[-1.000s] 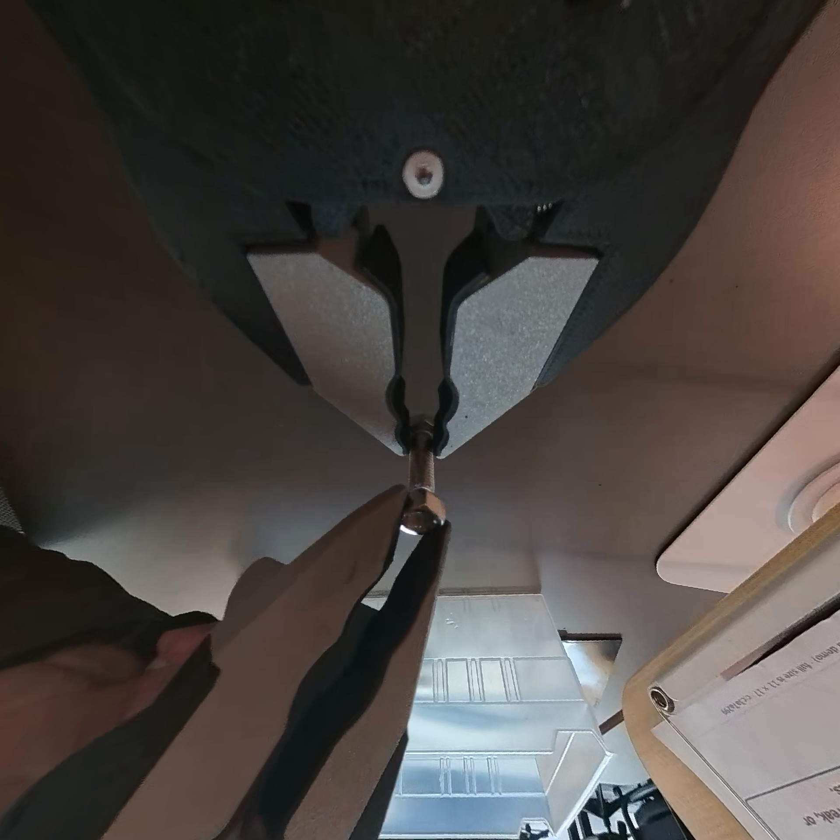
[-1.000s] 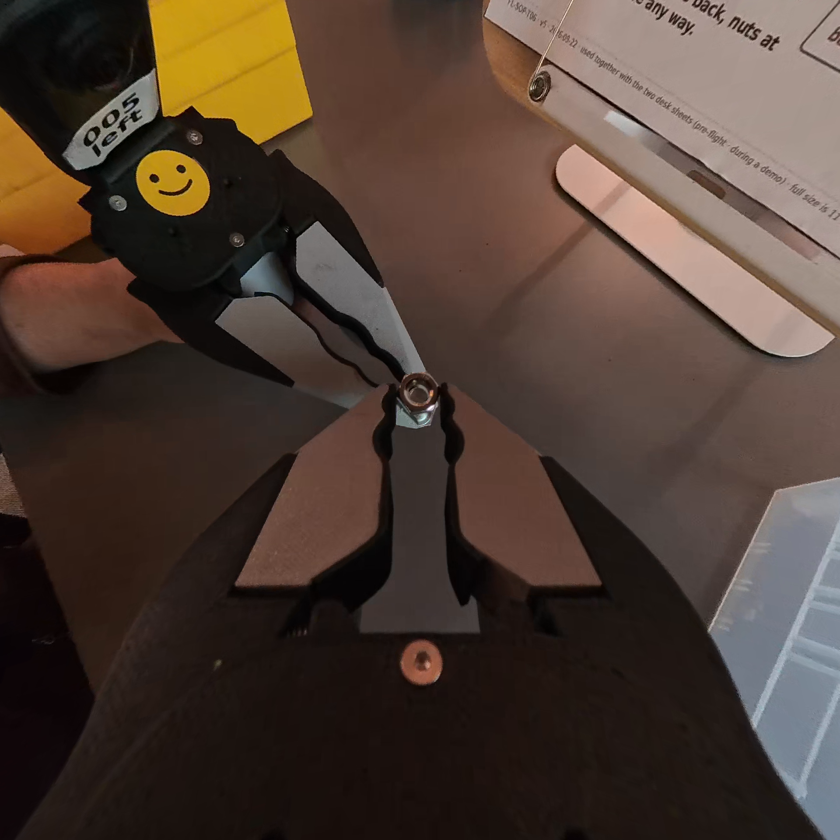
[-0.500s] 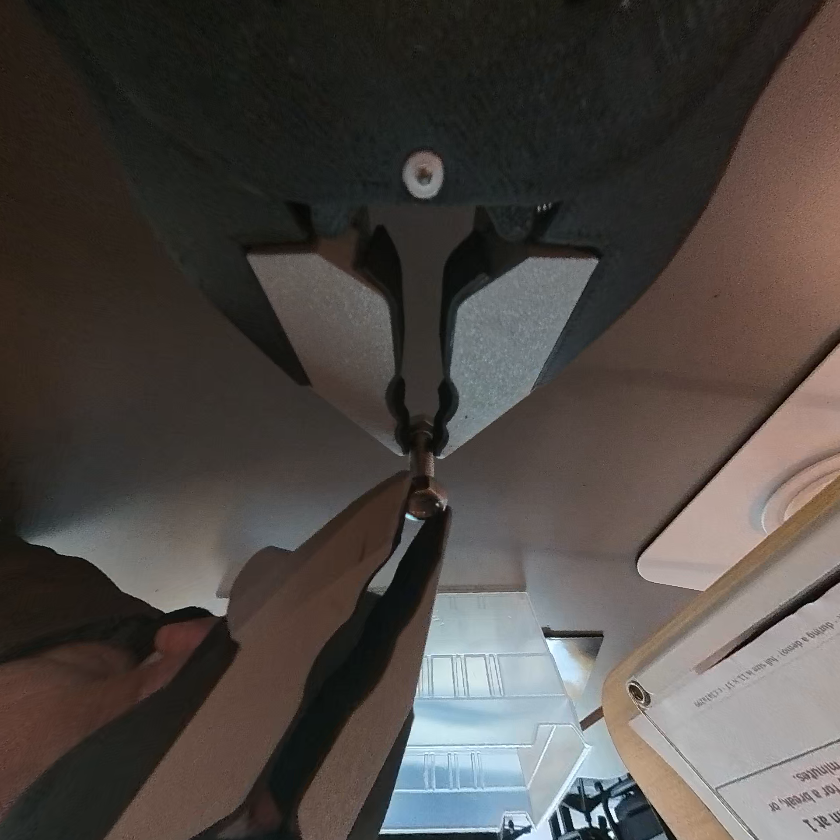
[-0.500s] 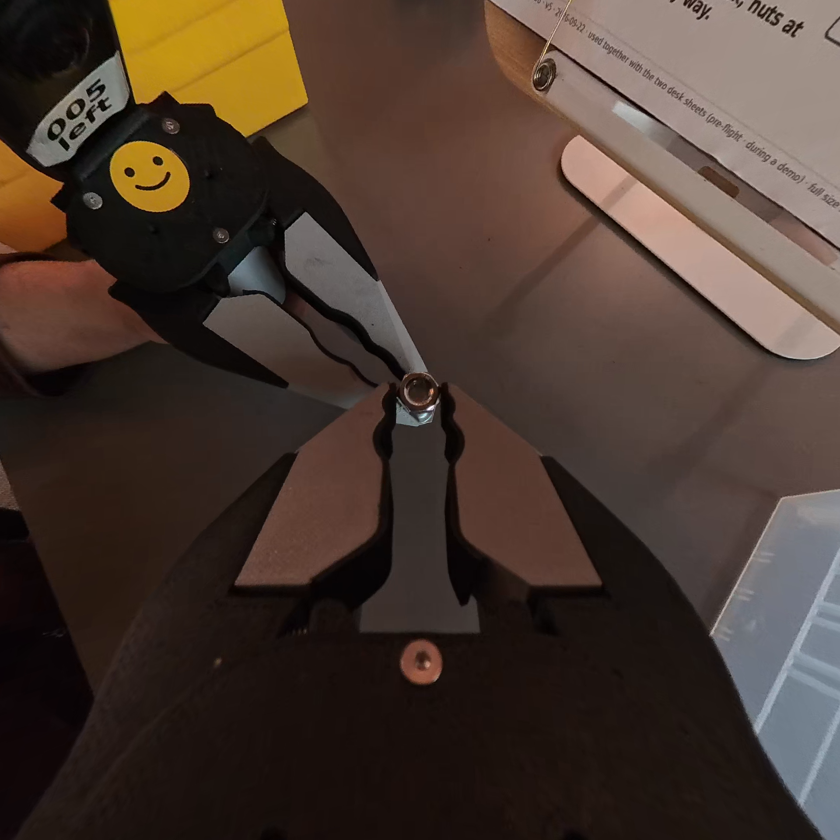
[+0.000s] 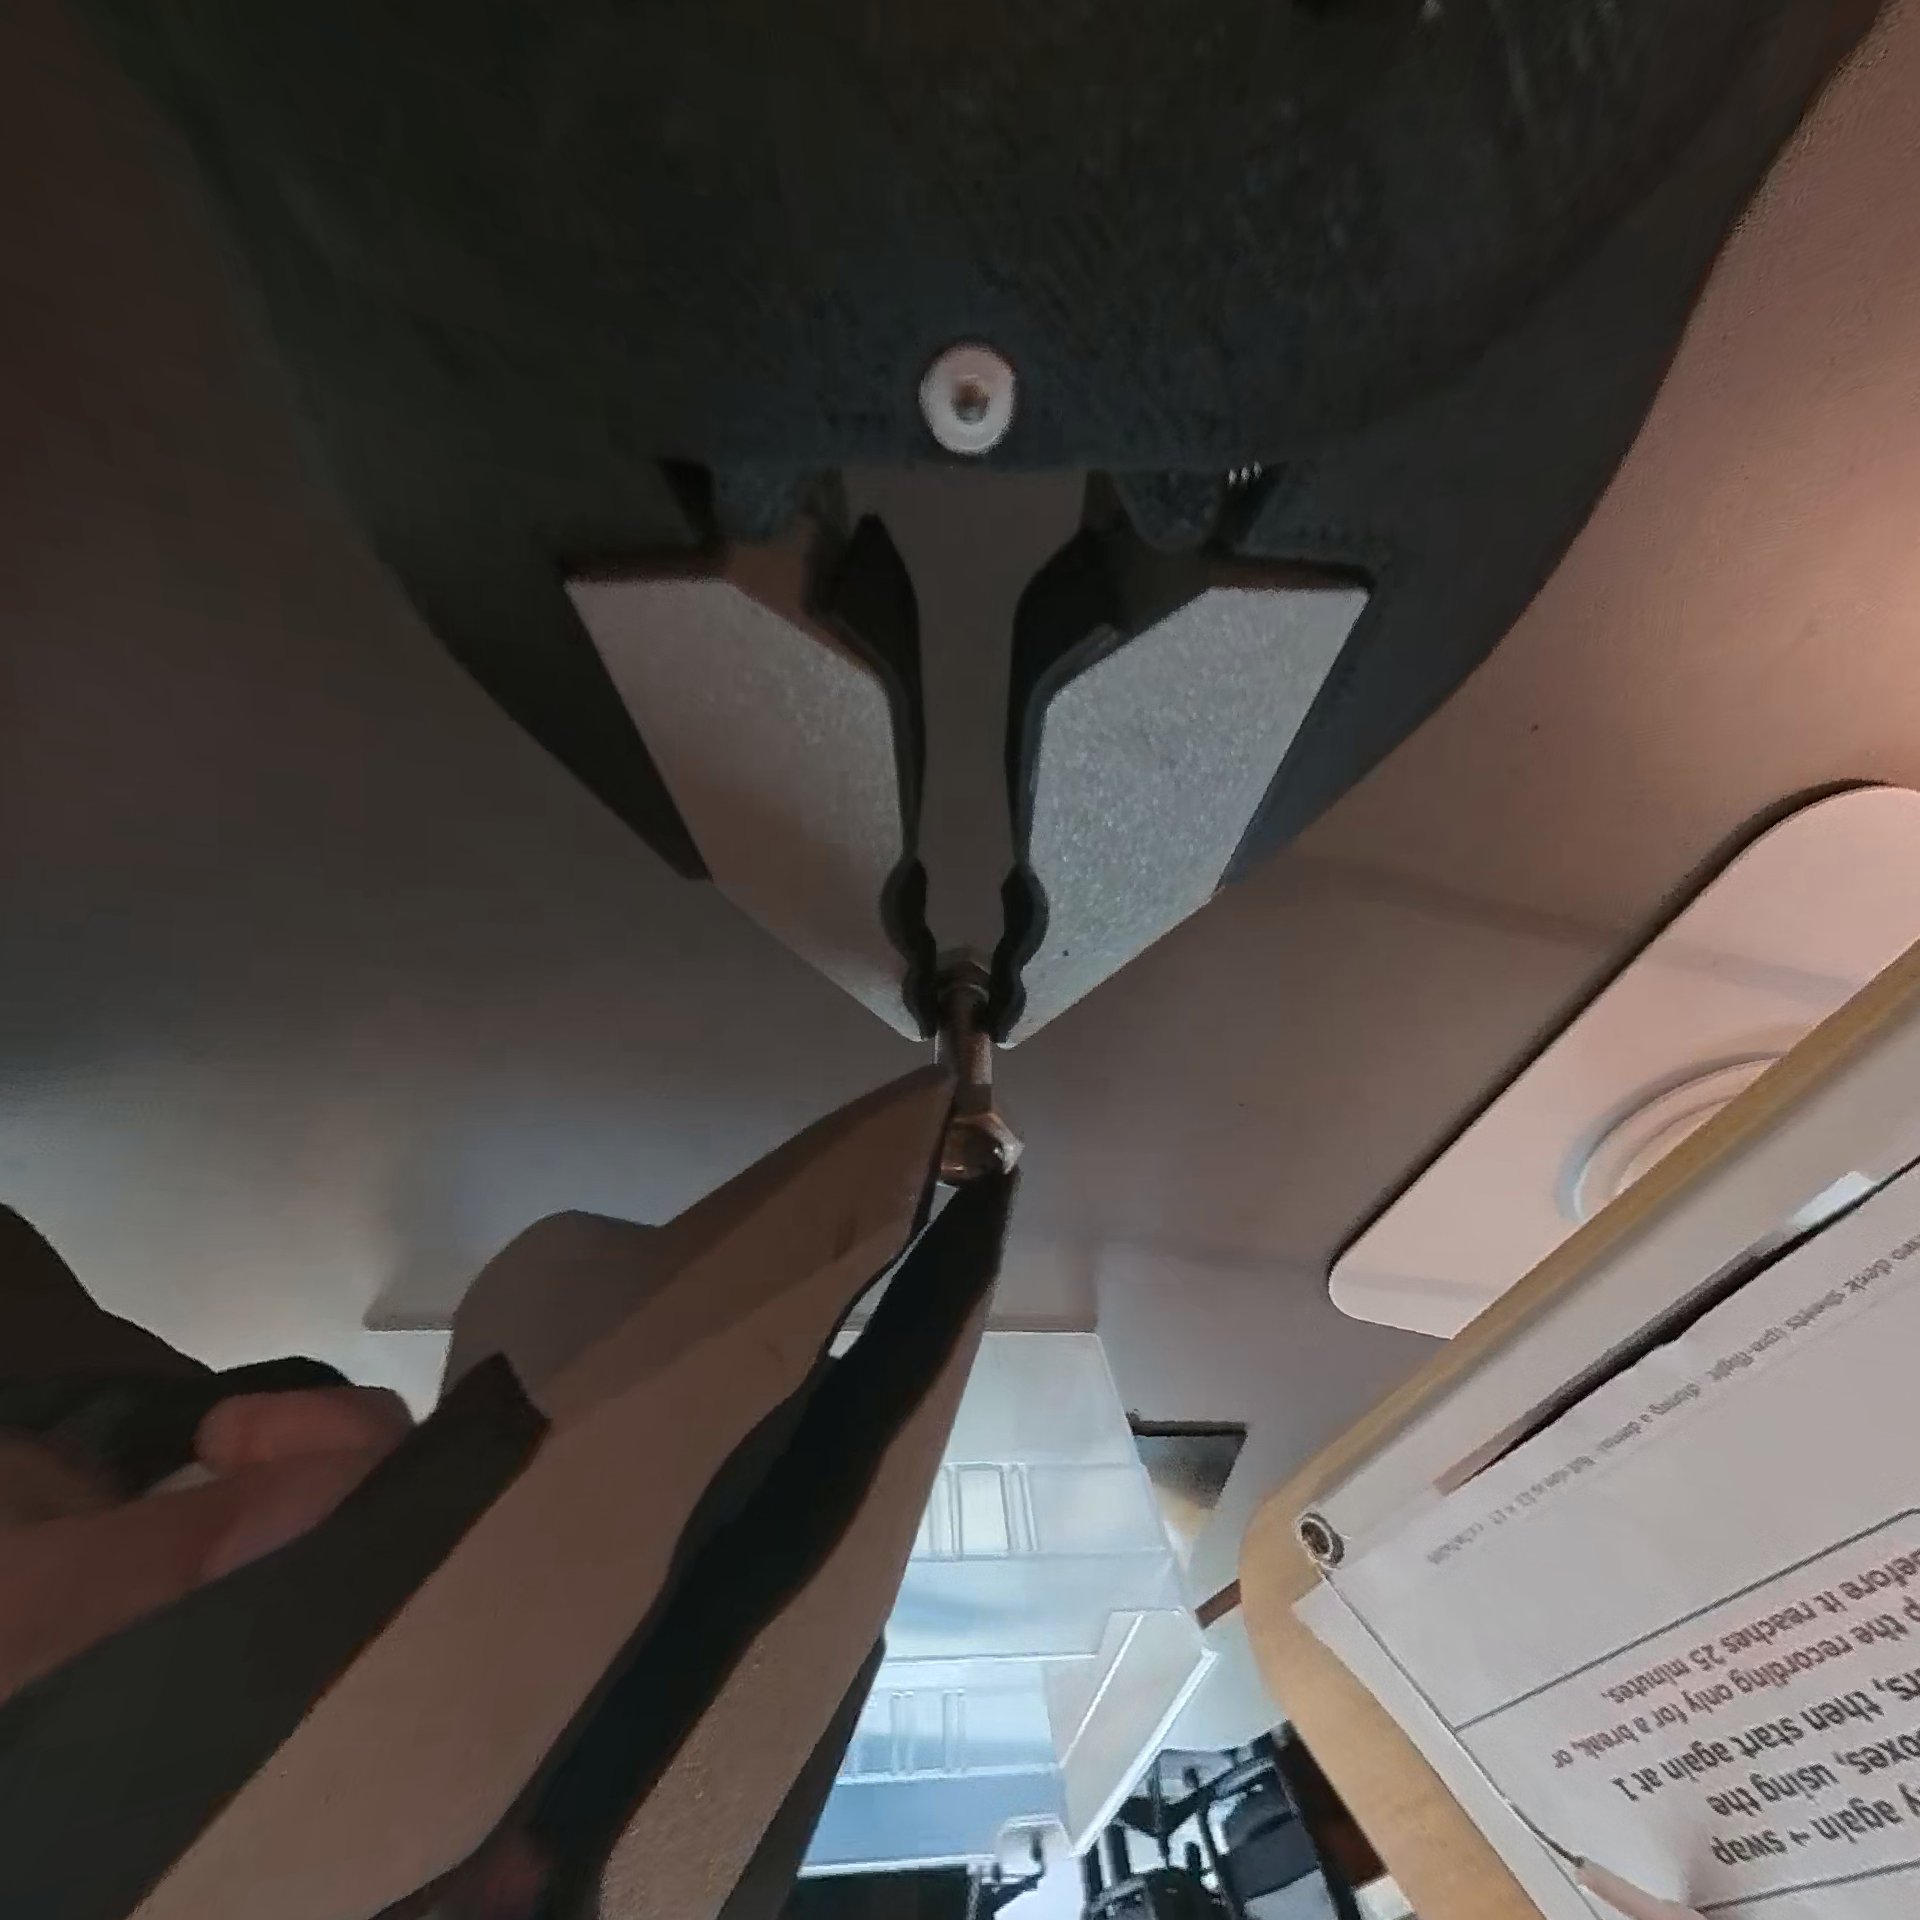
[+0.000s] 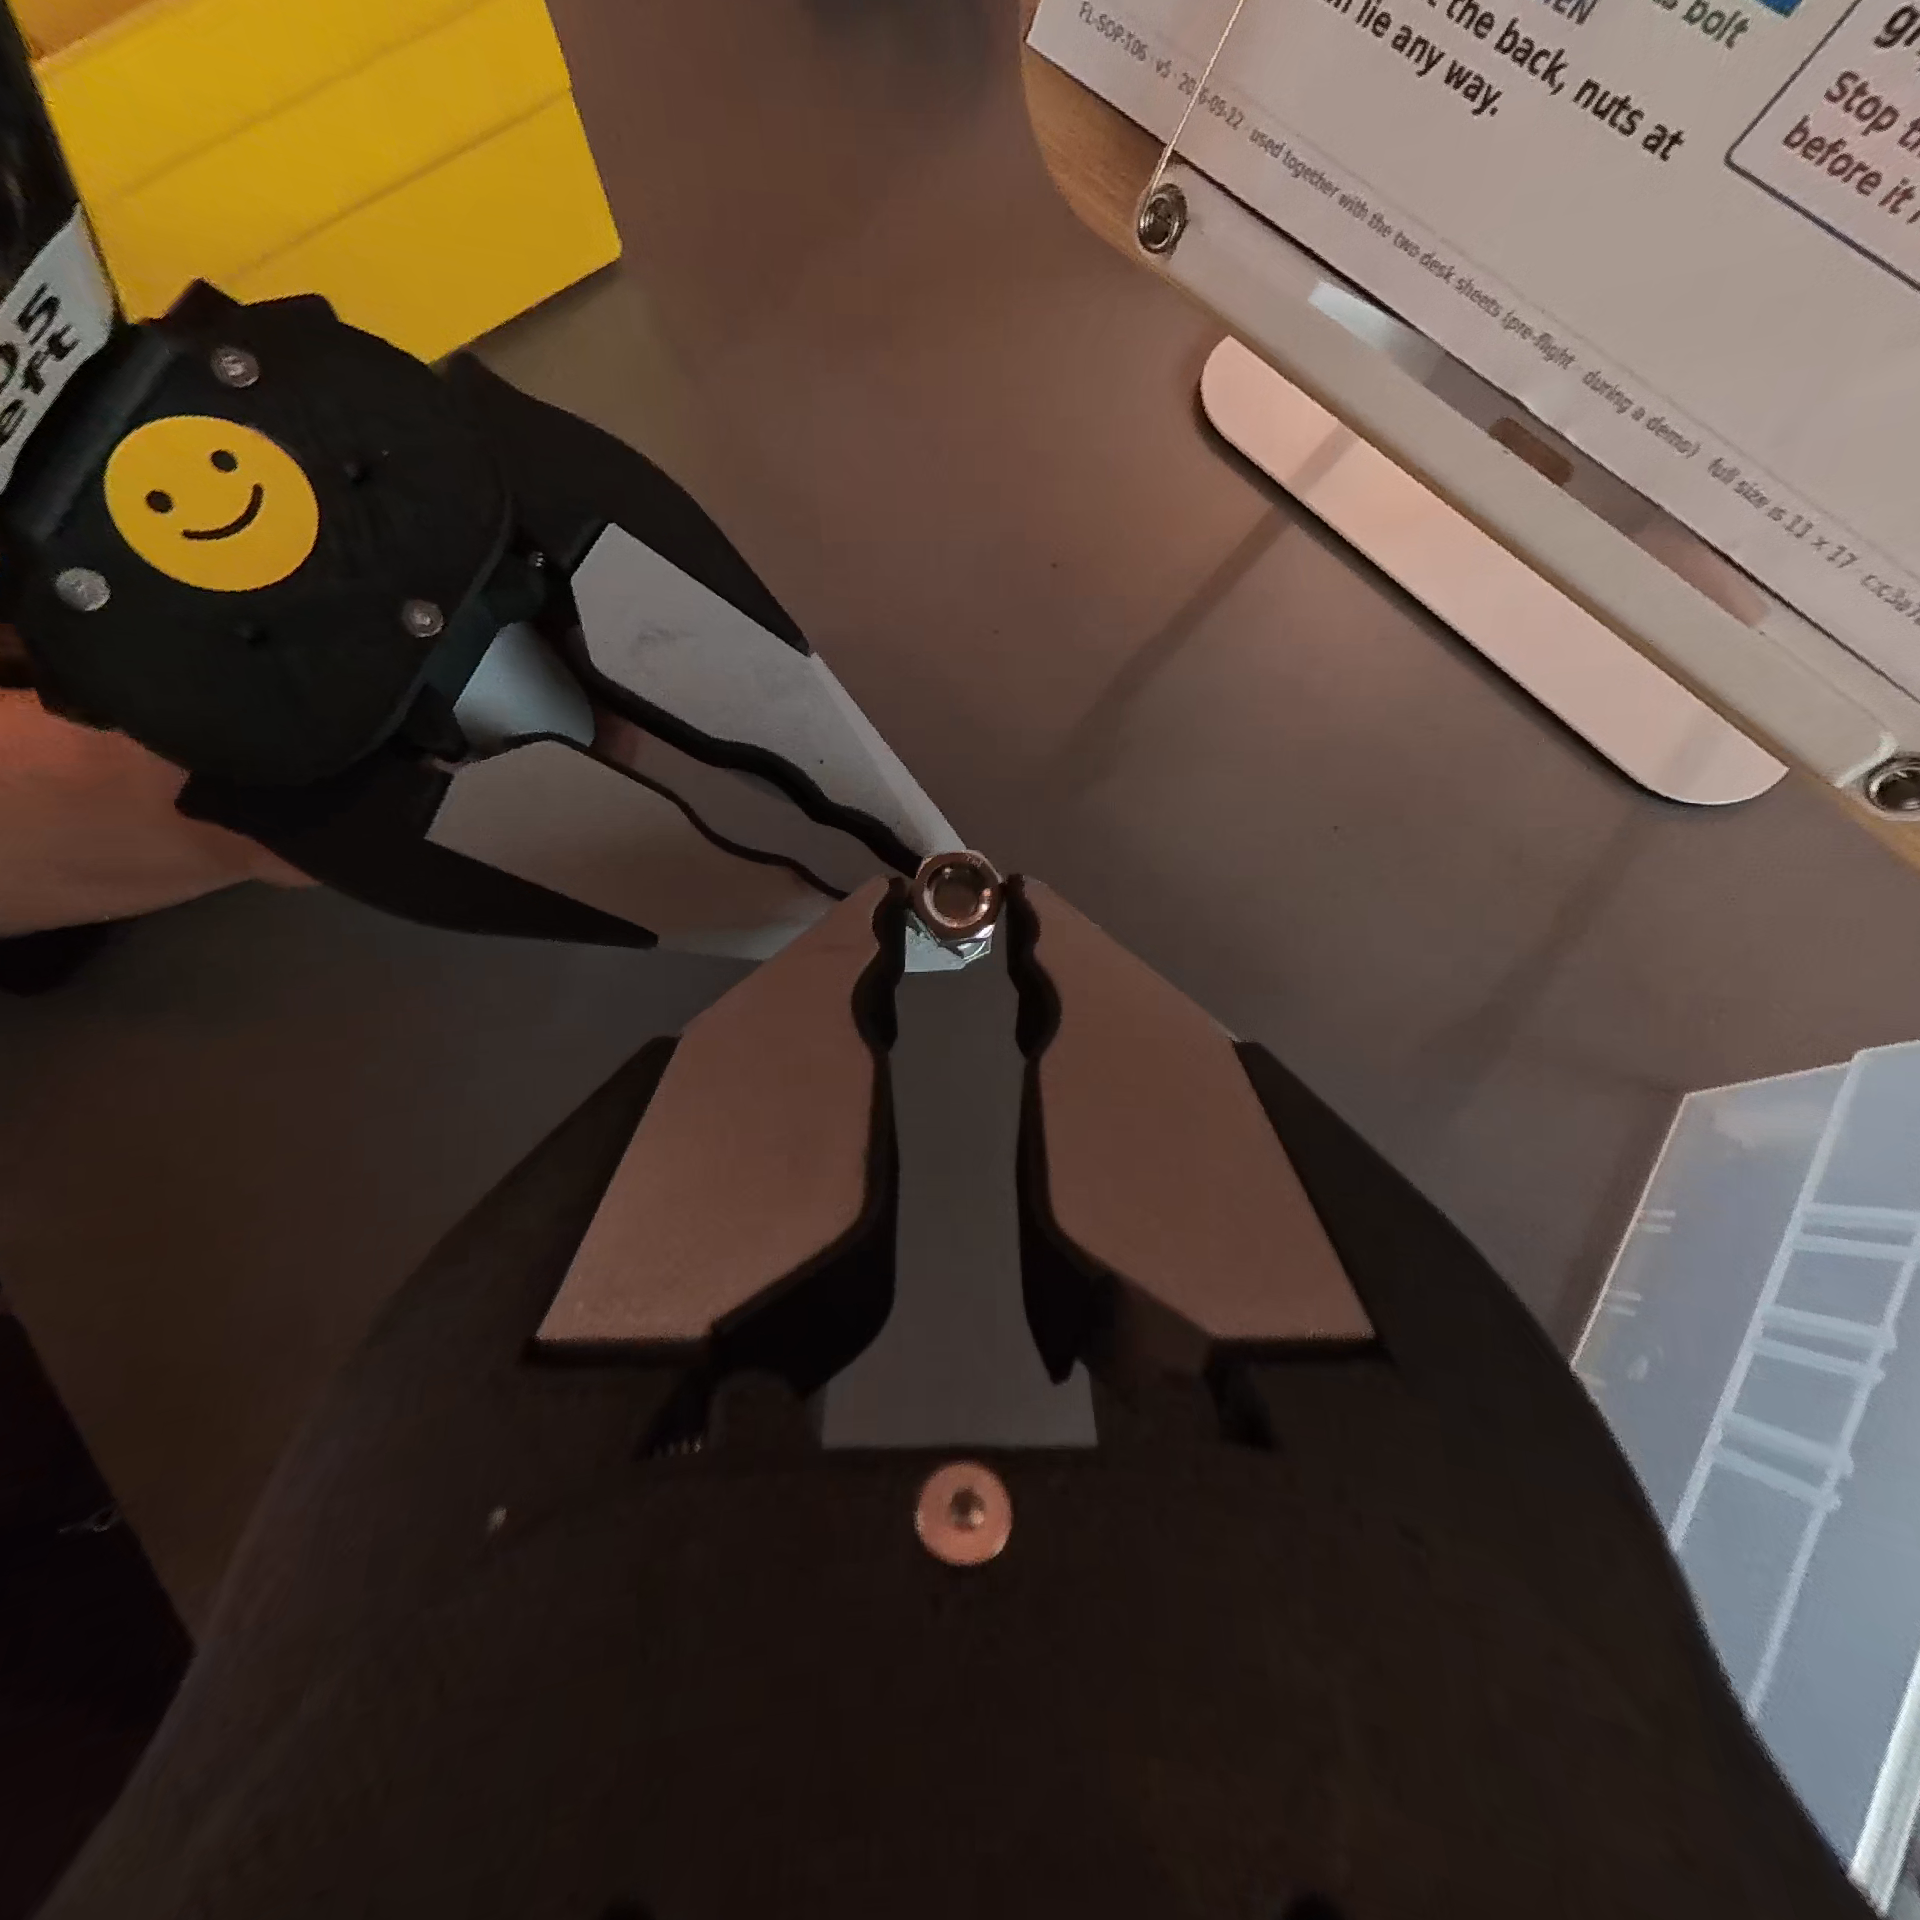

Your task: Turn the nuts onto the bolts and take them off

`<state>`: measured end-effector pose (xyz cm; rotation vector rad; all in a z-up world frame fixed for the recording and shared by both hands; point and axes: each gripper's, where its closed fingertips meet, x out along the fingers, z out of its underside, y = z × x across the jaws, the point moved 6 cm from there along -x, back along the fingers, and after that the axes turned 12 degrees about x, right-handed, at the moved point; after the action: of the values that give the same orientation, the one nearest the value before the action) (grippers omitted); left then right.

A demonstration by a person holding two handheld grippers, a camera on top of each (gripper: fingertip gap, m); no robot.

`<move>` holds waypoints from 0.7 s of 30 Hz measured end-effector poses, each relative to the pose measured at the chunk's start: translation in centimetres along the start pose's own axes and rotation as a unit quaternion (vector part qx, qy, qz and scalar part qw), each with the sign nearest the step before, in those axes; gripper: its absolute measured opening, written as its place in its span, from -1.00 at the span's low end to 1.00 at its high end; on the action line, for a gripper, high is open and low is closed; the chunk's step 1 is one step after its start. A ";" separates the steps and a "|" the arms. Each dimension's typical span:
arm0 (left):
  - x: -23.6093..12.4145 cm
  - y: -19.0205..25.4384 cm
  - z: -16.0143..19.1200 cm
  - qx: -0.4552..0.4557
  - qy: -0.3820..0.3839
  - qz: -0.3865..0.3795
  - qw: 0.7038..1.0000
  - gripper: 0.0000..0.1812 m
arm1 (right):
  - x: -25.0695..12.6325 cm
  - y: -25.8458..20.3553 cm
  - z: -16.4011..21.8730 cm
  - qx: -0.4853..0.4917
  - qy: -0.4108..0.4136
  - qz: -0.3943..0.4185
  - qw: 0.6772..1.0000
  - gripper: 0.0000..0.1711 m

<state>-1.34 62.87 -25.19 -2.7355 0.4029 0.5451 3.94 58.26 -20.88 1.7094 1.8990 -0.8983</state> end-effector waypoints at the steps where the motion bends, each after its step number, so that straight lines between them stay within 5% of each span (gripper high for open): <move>1: 0.0 0.0 0.0 -0.002 -0.004 -0.006 1.000 -0.92 | 0.0 0.0 0.0 0.002 -0.002 0.005 1.000 -0.82; 21: 0.1 -0.5 0.2 -0.035 -0.031 -0.065 0.997 -0.93 | 1.1 0.0 -0.6 0.040 0.023 0.036 0.998 -0.83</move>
<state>-1.11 63.42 -25.33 -2.7788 0.1924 0.6178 3.87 59.48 -21.24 1.8487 1.8393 -0.9264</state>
